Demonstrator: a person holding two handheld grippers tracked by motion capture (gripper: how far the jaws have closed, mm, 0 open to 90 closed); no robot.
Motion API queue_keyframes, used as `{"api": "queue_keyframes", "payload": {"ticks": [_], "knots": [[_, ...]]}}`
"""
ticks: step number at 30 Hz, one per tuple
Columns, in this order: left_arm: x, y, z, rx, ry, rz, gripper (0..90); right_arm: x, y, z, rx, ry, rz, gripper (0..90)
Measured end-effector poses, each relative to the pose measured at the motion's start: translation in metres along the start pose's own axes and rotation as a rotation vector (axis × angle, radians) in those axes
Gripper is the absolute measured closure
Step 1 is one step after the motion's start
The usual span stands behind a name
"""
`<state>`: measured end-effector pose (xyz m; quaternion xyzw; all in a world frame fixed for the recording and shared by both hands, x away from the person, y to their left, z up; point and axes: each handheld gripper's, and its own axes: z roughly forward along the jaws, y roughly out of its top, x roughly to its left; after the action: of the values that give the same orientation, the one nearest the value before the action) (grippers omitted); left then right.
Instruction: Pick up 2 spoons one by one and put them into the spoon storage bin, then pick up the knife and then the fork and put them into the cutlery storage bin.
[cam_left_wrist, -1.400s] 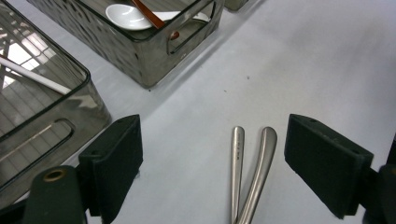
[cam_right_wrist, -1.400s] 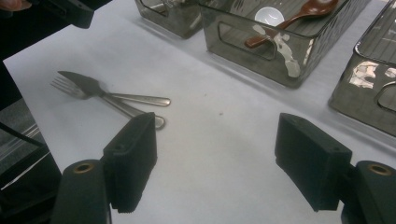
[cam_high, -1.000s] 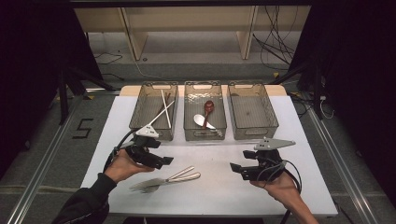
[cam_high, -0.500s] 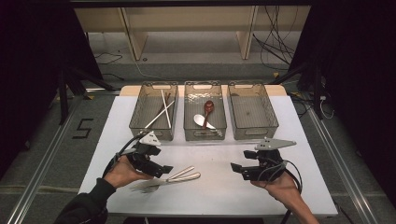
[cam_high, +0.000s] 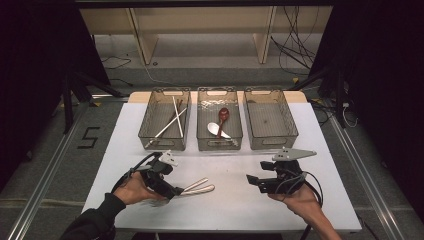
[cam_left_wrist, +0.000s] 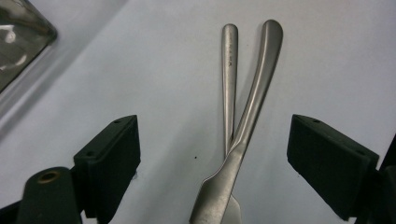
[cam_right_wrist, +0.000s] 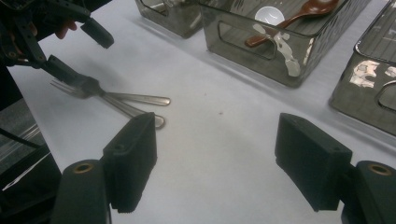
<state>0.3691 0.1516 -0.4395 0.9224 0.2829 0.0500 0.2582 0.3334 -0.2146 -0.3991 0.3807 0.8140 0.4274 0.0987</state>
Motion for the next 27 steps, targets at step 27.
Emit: {"api": "queue_keyframes", "payload": {"ticks": [27], "knots": [[-0.011,-0.002,0.028,0.174,-0.036,0.142,41.2,0.004,0.001,0.003,0.011,0.002,-0.017,30.3]]}}
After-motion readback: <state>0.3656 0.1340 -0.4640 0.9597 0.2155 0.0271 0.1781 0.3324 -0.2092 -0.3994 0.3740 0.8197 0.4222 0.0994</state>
